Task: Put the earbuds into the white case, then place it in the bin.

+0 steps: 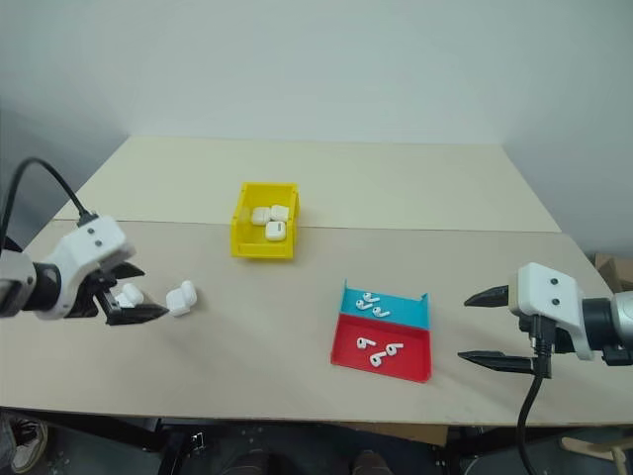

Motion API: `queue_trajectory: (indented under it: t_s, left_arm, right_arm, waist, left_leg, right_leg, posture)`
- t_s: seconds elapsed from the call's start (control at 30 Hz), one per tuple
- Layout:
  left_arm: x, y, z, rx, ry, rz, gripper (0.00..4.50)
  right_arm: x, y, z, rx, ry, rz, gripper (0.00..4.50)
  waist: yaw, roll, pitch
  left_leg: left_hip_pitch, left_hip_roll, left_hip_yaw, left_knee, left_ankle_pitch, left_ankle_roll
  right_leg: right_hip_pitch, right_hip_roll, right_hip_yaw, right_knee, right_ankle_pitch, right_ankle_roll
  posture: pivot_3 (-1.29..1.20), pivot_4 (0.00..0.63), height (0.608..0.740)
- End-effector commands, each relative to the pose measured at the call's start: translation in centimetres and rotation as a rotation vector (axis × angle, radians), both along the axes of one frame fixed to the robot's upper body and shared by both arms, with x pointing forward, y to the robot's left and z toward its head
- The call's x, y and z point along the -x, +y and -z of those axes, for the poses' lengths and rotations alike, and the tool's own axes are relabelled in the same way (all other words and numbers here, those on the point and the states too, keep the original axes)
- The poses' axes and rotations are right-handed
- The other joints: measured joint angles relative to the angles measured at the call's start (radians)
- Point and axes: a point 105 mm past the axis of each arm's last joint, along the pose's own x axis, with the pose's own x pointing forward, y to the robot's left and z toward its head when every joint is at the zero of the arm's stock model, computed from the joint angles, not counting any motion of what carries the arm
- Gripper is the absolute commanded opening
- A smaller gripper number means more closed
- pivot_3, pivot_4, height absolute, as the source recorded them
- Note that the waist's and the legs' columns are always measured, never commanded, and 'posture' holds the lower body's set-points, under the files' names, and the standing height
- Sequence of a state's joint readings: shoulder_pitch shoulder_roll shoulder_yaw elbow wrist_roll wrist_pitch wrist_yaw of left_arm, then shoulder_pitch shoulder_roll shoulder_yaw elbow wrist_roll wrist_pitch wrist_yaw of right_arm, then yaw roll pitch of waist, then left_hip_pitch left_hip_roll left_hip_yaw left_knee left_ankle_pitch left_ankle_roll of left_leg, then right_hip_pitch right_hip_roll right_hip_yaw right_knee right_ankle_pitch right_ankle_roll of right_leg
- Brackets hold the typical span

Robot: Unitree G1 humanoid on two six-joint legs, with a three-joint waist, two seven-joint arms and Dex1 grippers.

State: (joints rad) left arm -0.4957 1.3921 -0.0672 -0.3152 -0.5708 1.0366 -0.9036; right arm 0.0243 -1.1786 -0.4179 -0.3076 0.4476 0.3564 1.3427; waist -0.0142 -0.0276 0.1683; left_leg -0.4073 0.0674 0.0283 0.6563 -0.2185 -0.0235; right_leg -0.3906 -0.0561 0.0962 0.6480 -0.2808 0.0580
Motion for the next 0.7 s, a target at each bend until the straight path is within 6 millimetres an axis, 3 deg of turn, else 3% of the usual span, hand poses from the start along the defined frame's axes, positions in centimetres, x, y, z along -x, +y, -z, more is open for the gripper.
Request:
queue_trajectory:
  t_s: [0.03,0.2,0.47,0.7]
  left_arm:
    - [-1.2,0.7,0.0,-0.046,0.064,0.06,4.5]
    - [-3.3,1.1,0.6,-0.076,0.181,0.187,4.5]
    - [-6.4,2.3,1.5,-0.138,0.315,0.221,4.5]
    - [-7.2,2.0,2.7,-0.123,0.37,0.252,4.5]
  right_arm:
    - [0.0,-0.1,-0.6,0.003,-0.017,0.003,4.4]
    - [0.0,-0.7,-0.4,0.006,0.008,0.036,4.4]
    - [0.1,-1.4,-0.1,0.018,0.033,0.089,4.4]
    - [0.3,-1.4,-0.1,0.023,0.039,0.108,4.4]
  waist:
    - [0.003,0.0,0.0]
    - [0.011,0.0,0.0]
    - [0.015,0.0,0.0]
    - [0.011,0.0,0.0]
  left_leg:
    - [-0.001,0.0,0.0,0.0,0.0,0.0]
    - [-0.008,0.0,0.0,0.001,0.0,0.0]
    - [-0.009,0.0,-0.001,0.004,0.0,0.001]
    - [-0.01,0.0,-0.001,0.004,0.0,0.001]
  right_leg:
    - [-0.001,0.0,0.0,0.0,0.0,0.0]
    - [-0.006,0.0,-0.001,0.0,0.0,0.0]
    - [-0.006,0.0,-0.001,0.001,0.0,0.001]
    - [-0.006,0.0,-0.001,0.001,0.0,0.001]
  posture:
    - [0.0,0.15,0.74]
    - [0.0,0.15,0.74]
    - [0.0,0.15,0.74]
    - [0.0,0.15,0.74]
